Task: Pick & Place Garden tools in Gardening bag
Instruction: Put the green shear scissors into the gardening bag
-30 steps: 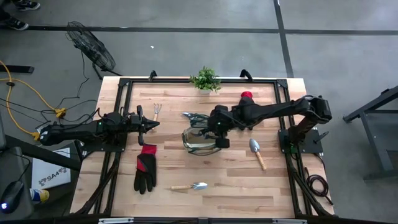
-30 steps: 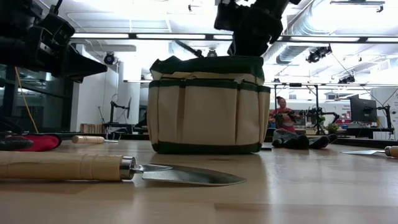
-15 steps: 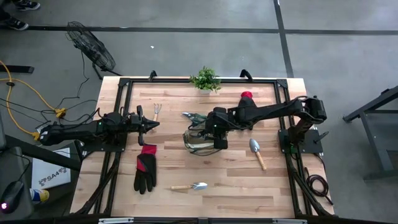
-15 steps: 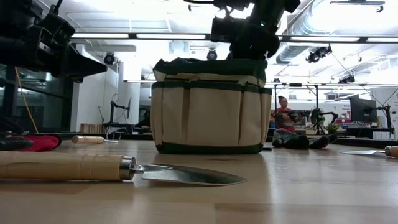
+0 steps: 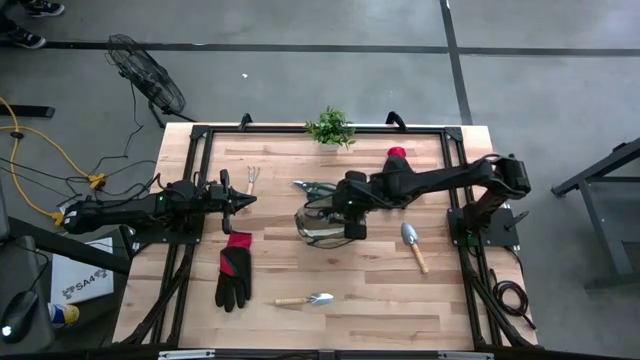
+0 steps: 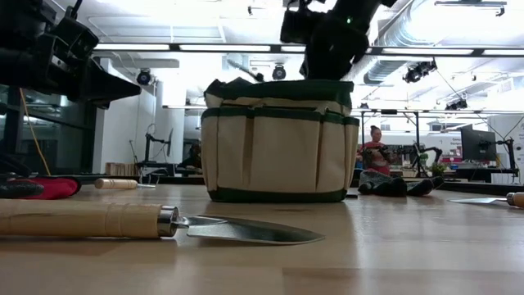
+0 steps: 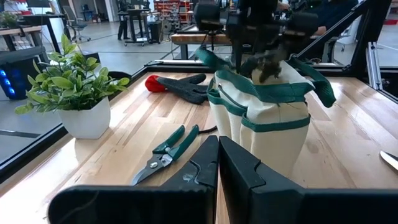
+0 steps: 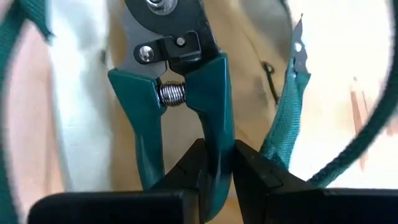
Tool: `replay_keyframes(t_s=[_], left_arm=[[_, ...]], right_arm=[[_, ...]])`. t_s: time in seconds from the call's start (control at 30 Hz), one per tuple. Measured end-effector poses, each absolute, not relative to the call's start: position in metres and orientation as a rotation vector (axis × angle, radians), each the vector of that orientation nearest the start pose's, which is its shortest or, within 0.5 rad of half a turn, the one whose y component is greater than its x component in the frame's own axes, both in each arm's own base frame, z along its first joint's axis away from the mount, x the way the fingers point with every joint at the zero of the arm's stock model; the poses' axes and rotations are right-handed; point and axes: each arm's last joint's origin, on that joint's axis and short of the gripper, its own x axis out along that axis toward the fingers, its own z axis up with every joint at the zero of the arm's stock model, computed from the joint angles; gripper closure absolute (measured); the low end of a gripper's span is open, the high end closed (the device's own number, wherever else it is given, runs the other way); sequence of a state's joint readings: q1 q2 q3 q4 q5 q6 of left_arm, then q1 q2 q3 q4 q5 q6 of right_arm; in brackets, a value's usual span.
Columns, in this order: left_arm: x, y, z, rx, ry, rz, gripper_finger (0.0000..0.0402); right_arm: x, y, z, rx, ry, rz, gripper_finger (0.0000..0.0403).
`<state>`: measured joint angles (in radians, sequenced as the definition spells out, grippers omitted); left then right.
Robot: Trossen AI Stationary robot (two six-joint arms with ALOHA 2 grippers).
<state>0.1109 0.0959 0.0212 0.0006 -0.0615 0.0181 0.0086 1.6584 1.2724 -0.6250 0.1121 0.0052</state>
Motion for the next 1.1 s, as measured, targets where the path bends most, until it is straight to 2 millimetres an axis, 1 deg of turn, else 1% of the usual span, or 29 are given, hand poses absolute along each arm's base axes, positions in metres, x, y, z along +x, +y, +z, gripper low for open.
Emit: replay_keyframes(t_s=[0.2,0.5,0.6,0.83,0.93,1.1], left_arm=[[0.102,0.013,0.163,0.016,0.076,0.172,0.0391],[0.102,0.013,0.163,0.016,0.076,0.172,0.0391],[0.102,0.013,0.163,0.016,0.076,0.171,0.0391],[0.102,0.013,0.163,0.016,0.076,0.172,0.0391],[0.102,0.013,0.163,0.016,0.075,0.171,0.0391],[0.102,0.013,0.163,0.016,0.076,0.171,0.0391]], right_arm=[[0.338,0.008,0.261,-0.069,0.966,-0.084,0.0357],[0.337,0.019,0.261,-0.064,0.971,-0.047,0.0357],[0.337,0.018,0.260,-0.072,0.973,-0.069,0.0357],[0.338,0.002,0.259,-0.054,0.980,-0.109,0.0357],[0.339,-0.002,0.258,-0.035,0.985,-0.073,0.0357],[0.340,-0.002,0.255,-0.029,0.994,-0.042,0.0357]])
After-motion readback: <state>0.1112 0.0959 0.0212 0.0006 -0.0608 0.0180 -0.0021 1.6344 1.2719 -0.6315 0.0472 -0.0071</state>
